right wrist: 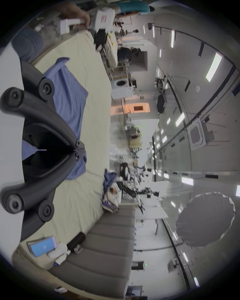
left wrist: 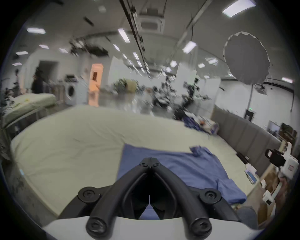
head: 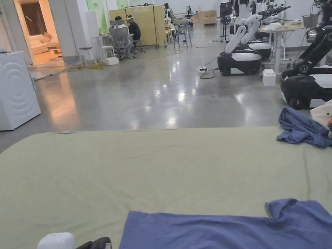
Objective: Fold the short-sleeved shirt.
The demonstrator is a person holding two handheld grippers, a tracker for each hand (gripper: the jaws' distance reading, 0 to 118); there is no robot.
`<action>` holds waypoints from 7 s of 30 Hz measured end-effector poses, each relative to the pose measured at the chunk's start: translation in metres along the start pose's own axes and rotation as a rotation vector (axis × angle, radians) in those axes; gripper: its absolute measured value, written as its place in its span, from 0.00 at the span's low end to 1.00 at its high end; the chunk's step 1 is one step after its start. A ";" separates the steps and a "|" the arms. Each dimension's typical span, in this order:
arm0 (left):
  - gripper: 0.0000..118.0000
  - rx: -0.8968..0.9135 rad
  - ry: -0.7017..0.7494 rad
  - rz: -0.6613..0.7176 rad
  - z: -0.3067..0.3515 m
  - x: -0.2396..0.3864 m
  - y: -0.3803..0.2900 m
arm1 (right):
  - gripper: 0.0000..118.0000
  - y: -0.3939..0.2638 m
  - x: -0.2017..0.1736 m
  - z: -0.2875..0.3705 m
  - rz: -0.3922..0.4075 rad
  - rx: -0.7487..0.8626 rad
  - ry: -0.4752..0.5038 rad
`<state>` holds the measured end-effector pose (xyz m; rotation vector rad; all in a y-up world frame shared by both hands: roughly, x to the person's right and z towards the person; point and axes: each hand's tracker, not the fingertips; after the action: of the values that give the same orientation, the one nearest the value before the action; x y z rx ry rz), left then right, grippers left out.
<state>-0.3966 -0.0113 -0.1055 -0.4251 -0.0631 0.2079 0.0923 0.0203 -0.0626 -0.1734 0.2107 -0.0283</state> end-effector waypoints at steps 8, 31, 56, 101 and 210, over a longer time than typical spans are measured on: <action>0.21 -0.150 0.151 -0.025 -0.200 -0.048 0.062 | 0.01 -0.006 0.026 -0.028 -0.062 -0.025 -0.026; 0.02 -0.456 0.099 -0.148 -0.297 -0.029 0.083 | 1.00 -0.033 0.108 -0.230 -0.110 -0.602 -0.049; 0.02 -0.150 0.029 -0.112 -0.239 -0.034 0.204 | 0.03 0.099 0.147 -0.313 -0.156 -0.265 -0.010; 0.02 0.261 0.016 -0.120 -0.220 0.053 0.543 | 0.03 0.461 0.137 -0.349 0.076 0.172 -0.133; 0.08 -0.397 0.137 0.127 -0.291 -0.027 0.031 | 0.04 -0.049 0.138 -0.296 -0.156 -0.428 -0.130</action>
<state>-0.3987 -0.1067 -0.3840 -0.8389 0.0585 0.2921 0.1646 -0.0846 -0.3679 -0.6160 0.0704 -0.1272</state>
